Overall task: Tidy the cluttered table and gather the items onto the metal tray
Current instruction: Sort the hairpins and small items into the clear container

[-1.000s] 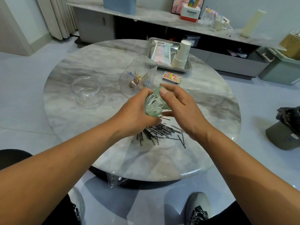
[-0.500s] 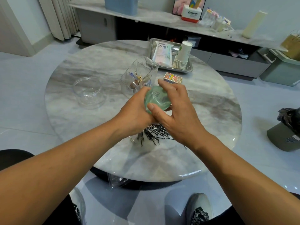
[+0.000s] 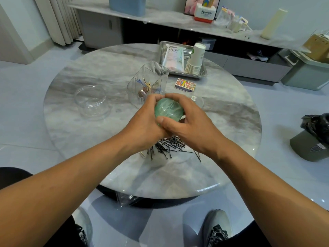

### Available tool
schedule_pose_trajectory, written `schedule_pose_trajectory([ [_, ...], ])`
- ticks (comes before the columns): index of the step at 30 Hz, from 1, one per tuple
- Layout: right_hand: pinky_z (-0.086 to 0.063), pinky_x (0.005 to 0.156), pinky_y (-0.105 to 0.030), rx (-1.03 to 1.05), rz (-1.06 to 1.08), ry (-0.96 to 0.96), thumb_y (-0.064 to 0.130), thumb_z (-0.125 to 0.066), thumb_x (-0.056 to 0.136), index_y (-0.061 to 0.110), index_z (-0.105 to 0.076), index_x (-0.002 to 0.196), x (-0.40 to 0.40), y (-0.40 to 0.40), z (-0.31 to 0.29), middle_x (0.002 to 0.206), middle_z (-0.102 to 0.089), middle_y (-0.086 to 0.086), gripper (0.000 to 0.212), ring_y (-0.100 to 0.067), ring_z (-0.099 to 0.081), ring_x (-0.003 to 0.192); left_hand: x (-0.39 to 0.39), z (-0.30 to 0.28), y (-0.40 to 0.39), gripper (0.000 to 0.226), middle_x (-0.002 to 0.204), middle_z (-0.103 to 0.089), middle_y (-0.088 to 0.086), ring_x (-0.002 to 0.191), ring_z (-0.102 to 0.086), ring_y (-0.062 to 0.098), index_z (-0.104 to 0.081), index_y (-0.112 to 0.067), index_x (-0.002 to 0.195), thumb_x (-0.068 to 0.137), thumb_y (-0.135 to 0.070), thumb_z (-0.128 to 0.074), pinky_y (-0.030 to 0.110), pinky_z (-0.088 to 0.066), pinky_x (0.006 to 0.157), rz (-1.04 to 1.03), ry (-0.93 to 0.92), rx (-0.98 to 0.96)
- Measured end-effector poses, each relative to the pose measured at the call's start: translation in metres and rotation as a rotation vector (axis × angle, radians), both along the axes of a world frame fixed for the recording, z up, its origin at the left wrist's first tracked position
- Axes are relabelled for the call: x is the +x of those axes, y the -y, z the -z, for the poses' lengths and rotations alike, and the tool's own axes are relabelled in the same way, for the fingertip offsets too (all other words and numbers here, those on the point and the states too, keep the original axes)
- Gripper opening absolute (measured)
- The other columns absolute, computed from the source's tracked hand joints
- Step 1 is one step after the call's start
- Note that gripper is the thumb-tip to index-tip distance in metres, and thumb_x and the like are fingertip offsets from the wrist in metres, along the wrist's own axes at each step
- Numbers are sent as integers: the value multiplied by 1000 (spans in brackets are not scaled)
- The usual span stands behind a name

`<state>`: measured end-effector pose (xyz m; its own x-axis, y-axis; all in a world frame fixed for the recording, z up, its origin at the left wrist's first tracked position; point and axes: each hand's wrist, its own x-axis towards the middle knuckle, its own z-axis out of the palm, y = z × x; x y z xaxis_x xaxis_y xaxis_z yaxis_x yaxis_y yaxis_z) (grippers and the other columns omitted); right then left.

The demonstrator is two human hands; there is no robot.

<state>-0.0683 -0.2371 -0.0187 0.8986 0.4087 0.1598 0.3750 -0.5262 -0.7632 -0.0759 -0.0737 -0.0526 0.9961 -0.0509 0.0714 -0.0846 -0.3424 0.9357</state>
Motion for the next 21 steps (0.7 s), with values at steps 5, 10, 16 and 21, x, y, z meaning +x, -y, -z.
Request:
schedule_pose_trajectory([
  [5, -49, 105, -32, 130, 40, 24, 48, -80, 79, 32, -52, 139, -2, 0, -1, 132, -55, 14, 68, 0, -55, 120, 0, -1, 2, 84, 117, -70, -4, 108, -70, 18, -51, -27, 132, 56, -20, -87, 45, -59, 90, 57, -26, -109],
  [10, -53, 82, -18, 560, 210, -53, 46, -67, 92, 30, -58, 129, 4, -3, -9, 113, -71, 12, 41, -1, -67, 105, -4, -4, 1, 73, 111, -67, -5, 101, -69, 17, -55, -31, 121, 61, -25, -97, 45, -58, 93, -24, -26, -125],
  [16, -46, 77, -32, 541, 398, -436, 58, -41, 102, 33, -60, 124, 9, -2, -3, 104, -72, 4, 38, -11, -63, 87, -5, -5, -2, 73, 110, -68, -6, 97, -71, 15, -55, -36, 120, 60, -28, -96, 40, -61, 88, -19, -19, -178],
  [21, -59, 72, -32, 593, 269, -475, 50, -40, 103, 29, -62, 122, 2, -15, 6, 107, -75, 3, 36, -14, -73, 90, -4, -3, -1, 71, 107, -67, -8, 94, -70, 9, -53, -34, 120, 64, -25, -96, 35, -61, 86, -24, 5, -127],
])
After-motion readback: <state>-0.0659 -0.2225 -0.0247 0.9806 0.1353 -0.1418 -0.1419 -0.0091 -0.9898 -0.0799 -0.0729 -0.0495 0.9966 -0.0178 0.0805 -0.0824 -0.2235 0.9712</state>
